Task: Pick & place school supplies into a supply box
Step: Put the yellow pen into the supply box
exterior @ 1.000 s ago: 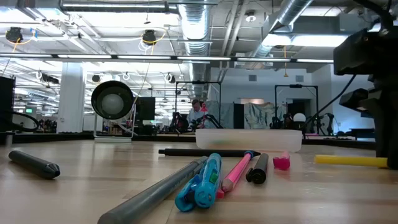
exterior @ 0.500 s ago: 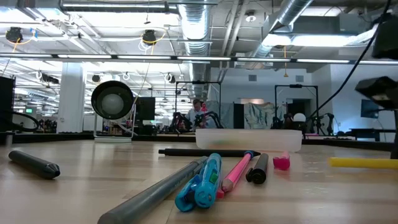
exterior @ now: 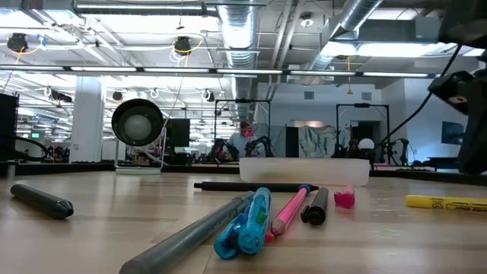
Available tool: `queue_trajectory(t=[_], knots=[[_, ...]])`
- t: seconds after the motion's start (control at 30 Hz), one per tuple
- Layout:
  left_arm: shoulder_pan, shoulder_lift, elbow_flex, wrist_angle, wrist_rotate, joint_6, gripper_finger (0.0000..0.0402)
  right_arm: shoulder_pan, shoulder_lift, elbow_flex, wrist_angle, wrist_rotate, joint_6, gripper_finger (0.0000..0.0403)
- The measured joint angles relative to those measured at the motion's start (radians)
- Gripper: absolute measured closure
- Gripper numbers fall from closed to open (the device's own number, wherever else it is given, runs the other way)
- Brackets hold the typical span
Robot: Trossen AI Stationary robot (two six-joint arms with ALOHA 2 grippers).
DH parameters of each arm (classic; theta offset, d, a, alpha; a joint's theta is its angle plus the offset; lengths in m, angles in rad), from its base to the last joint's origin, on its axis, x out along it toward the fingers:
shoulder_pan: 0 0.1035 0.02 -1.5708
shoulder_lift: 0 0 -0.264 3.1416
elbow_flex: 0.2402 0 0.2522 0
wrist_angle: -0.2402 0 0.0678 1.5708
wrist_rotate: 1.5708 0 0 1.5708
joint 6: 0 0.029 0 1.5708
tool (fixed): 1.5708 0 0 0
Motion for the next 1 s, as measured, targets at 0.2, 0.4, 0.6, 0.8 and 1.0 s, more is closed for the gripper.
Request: queue_trajectory(t=[0.2, 0.4, 0.6, 0.8, 1.0], knots=[[0.0, 0.0, 0.0, 0.0, 0.0, 0.0, 0.0322, -0.035, -0.001, 0.0, 0.059, -0.112, 0.059, 0.034], [0.0, 0.0, -0.008, 0.009, -0.002, 0.0, 0.0322, -0.045, -0.002, 0.0, 0.034, -0.167, 0.124, 0.0283], [0.001, 0.0, -0.094, 0.1, 0.0, -0.007, 0.0322, -0.03, 0.004, -0.005, 0.039, -0.176, 0.172, 0.0267], [0.004, 0.0, -0.136, 0.139, -0.006, -0.021, 0.0322, -0.03, 0.068, -0.001, 0.061, -0.188, 0.174, 0.0273], [0.004, 0.0, -0.136, 0.141, -0.006, -0.018, 0.0322, -0.024, 0.121, 0.007, 0.034, -0.165, 0.214, 0.03]])
